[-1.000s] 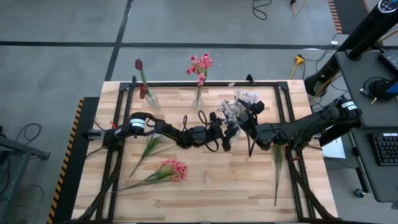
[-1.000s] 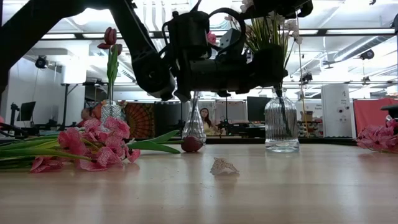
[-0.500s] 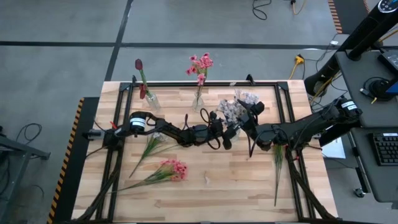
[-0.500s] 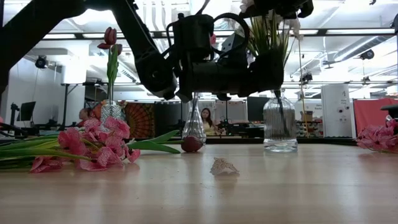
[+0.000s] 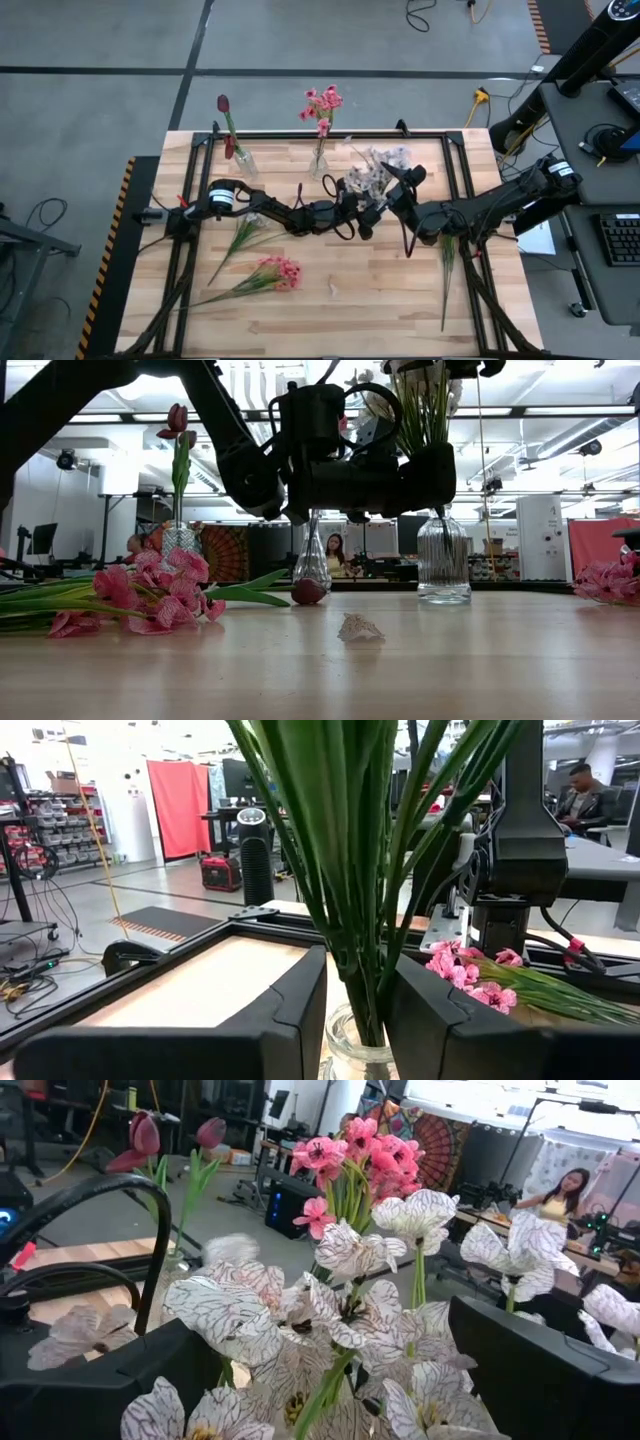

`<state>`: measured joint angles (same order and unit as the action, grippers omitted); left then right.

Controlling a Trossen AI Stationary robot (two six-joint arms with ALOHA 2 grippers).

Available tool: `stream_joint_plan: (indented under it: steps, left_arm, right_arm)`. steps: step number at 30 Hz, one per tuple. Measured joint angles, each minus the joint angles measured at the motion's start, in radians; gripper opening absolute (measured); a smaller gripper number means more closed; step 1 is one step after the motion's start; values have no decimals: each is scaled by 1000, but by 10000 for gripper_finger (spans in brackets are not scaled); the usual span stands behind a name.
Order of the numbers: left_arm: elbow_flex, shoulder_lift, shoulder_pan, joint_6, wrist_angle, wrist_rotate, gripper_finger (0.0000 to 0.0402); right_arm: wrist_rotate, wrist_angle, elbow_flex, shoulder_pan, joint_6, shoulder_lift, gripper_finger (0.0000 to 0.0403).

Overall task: Sort flowers into vase by color
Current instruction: Put the right white flowers into the right transparent vase

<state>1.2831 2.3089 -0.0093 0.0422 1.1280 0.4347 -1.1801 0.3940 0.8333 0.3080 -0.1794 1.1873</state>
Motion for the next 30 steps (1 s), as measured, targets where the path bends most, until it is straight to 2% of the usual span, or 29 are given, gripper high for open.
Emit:
stream_joint_plan:
  steps: [10,15,18,23,30]
  left_arm:
    - [0,0,0,0,-2,0,76]
    - [0,0,1,13,-2,0,77]
    - [0,0,1,18,-2,0,61]
    - [0,0,2,19,-4,0,9]
    - [0,0,1,15,-7,18,12]
  right_arm:
    - [1,-182,-1,0,184,0,364]
    - [2,-211,-2,0,223,1,364]
    - [3,-214,-2,0,222,2,364]
    - [4,-218,-2,0,224,2,364]
    - [5,-218,-2,0,224,2,364]
